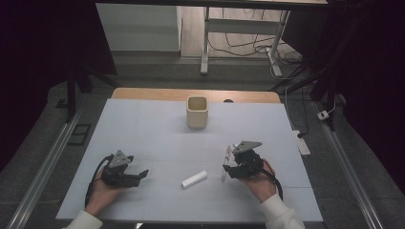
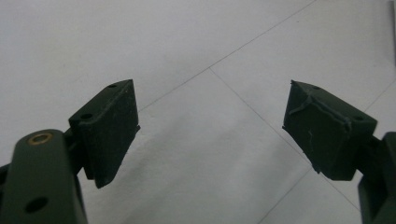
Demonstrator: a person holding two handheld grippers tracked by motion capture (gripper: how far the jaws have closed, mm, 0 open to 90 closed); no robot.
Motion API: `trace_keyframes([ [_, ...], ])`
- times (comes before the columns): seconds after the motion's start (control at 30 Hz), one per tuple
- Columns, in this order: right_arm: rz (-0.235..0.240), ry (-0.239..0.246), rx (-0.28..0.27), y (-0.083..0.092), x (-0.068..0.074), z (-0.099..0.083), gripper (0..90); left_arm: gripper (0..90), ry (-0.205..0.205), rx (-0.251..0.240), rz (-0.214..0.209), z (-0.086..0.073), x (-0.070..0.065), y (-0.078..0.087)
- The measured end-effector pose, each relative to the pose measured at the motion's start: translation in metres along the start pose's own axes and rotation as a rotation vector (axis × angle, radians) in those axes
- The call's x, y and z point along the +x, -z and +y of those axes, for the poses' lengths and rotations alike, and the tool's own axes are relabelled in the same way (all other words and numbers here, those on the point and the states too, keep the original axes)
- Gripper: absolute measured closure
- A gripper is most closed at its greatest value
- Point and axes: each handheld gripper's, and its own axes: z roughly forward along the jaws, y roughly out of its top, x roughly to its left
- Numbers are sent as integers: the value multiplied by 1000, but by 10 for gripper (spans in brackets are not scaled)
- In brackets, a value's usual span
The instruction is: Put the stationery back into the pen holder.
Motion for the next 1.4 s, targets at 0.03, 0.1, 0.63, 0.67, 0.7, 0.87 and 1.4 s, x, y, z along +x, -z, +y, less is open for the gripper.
trace_keyframes([
  [0.03,-4,0,8,-1,0,0,385,178,0,0,-1,0,0,0],
  [0.1,-7,-7,16,-4,-1,-1,384,178,-2,2,0,0,0,0],
  [0.63,5,-45,66,-14,2,-3,353,178,-11,10,6,0,0,-3],
  [0.67,7,-43,71,-15,3,-2,350,178,-11,11,6,0,0,-3],
  [0.7,3,-37,72,-17,4,-2,346,178,-12,12,6,0,0,-3],
  [0.87,-9,-46,95,-28,6,2,341,179,-17,14,10,0,-1,-4],
  [1.4,-21,-112,159,-45,2,4,432,179,-28,19,8,0,-1,-5],
])
